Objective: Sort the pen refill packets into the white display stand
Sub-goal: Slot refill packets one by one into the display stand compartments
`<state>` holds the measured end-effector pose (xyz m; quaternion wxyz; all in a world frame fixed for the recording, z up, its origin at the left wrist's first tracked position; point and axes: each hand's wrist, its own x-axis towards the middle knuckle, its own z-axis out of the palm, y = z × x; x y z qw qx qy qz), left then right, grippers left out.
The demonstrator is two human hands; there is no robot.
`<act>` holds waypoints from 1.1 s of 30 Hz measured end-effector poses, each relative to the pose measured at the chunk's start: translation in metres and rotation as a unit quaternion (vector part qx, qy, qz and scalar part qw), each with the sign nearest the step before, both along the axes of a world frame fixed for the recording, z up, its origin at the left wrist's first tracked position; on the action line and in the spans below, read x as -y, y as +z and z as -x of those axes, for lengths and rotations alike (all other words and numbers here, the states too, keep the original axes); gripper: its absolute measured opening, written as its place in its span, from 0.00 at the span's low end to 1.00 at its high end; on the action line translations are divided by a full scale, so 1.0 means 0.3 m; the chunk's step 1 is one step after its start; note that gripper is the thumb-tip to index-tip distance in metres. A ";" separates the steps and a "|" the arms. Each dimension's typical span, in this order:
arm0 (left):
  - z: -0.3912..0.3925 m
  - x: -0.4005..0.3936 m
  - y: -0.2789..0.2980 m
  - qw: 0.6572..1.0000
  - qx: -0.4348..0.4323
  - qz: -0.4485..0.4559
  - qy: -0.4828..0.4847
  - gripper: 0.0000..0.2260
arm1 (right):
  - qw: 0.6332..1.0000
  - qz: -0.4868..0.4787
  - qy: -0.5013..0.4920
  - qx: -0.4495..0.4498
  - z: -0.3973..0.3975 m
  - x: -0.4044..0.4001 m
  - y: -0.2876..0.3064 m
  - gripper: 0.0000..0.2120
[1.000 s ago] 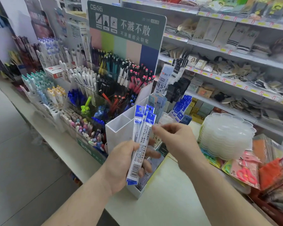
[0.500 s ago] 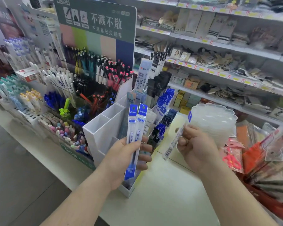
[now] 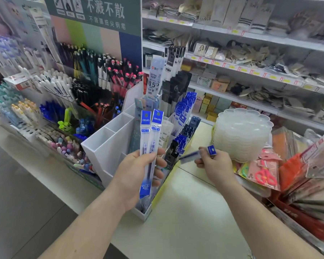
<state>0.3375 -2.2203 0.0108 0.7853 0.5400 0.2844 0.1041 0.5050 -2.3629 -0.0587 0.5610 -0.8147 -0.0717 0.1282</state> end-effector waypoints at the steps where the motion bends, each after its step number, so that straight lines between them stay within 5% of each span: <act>1: 0.000 0.002 -0.002 1.000 -0.002 -0.004 -0.004 0.11 | 1.000 0.010 0.007 0.016 -0.006 -0.005 -0.012 0.11; 9: 0.011 0.005 -0.009 1.000 -0.009 -0.008 -0.009 0.12 | 0.979 0.143 0.071 0.129 -0.017 -0.083 -0.093 0.14; 16: 0.037 -0.004 -0.020 1.000 -0.011 -0.011 -0.004 0.11 | 0.895 0.190 0.076 0.397 -0.020 -0.114 -0.098 0.13; 20: 0.052 -0.009 -0.022 1.000 -0.009 -0.001 0.000 0.11 | 0.858 0.228 0.089 0.451 -0.021 -0.097 -0.114 0.14; 25: 0.057 -0.001 -0.030 1.000 -0.022 -0.016 -0.012 0.11 | 0.861 0.257 0.134 0.417 0.002 -0.121 -0.162 0.11; 33: 0.052 0.015 -0.031 0.999 -0.027 -0.028 -0.030 0.10 | 0.914 0.331 0.161 0.172 -0.028 -0.183 -0.145 0.08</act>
